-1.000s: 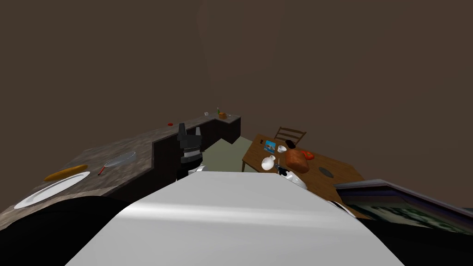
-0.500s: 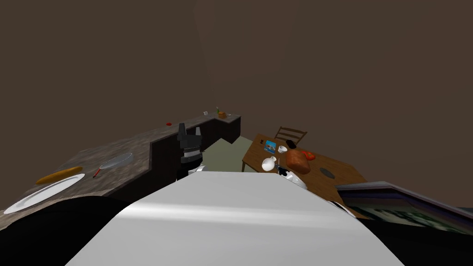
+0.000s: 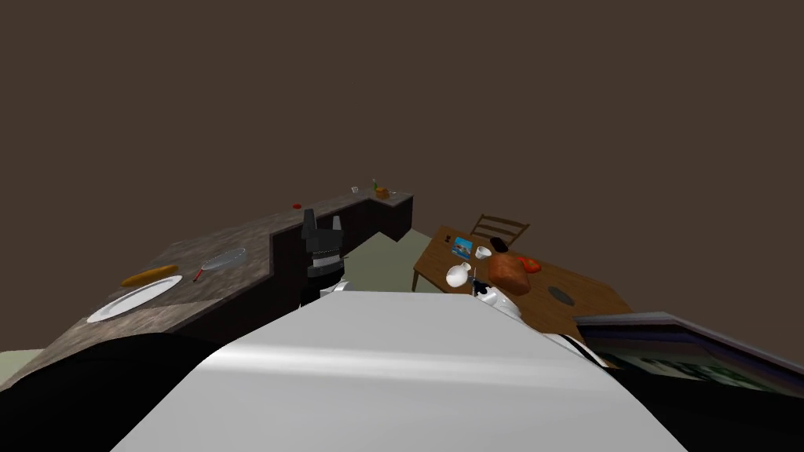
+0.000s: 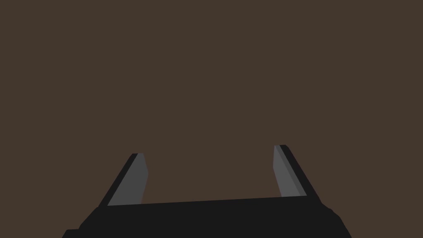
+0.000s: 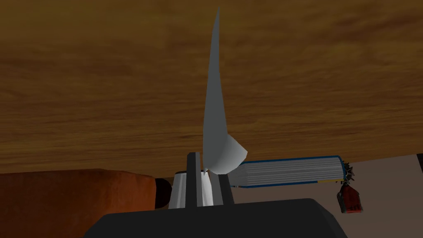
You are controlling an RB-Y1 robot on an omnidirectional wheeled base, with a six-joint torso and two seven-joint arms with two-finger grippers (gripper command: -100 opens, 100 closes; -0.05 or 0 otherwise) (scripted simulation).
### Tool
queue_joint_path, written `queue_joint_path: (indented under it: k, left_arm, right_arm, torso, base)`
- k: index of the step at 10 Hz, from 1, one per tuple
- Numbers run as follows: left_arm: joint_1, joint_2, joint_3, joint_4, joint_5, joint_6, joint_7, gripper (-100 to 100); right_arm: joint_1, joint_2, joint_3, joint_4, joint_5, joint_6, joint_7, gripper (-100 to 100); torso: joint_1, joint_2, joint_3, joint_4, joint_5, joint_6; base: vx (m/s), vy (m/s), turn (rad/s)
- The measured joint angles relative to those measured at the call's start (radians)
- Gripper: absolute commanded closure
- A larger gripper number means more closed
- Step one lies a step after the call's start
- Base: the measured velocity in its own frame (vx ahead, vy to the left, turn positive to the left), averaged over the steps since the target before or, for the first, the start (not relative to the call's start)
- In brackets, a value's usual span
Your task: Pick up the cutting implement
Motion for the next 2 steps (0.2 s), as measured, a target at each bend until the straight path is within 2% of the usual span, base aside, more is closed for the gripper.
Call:
queue_joint_path:
  k: [1,2]
  left_arm:
    - [0.0,0.0,0.0,0.0,0.0,0.0,0.0,0]
    - [0.0,0.0,0.0,0.0,0.0,0.0,0.0,0]
  right_arm:
    - [-0.019,-0.005,0.007,0.009,-0.015,0.016,-0.001,100]
    - [-0.021,-0.005,0.009,0.01,-0.017,0.02,-0.001,0]
  torso:
    - [0.001,0.002,0.001,0.0,0.0,0.0]
    - [0.0,-0.002,-0.001,0.0,0.001,0.001]
  base:
    - [-0.094,0.011,0.032]
    - [-0.016,0.003,-0.009]
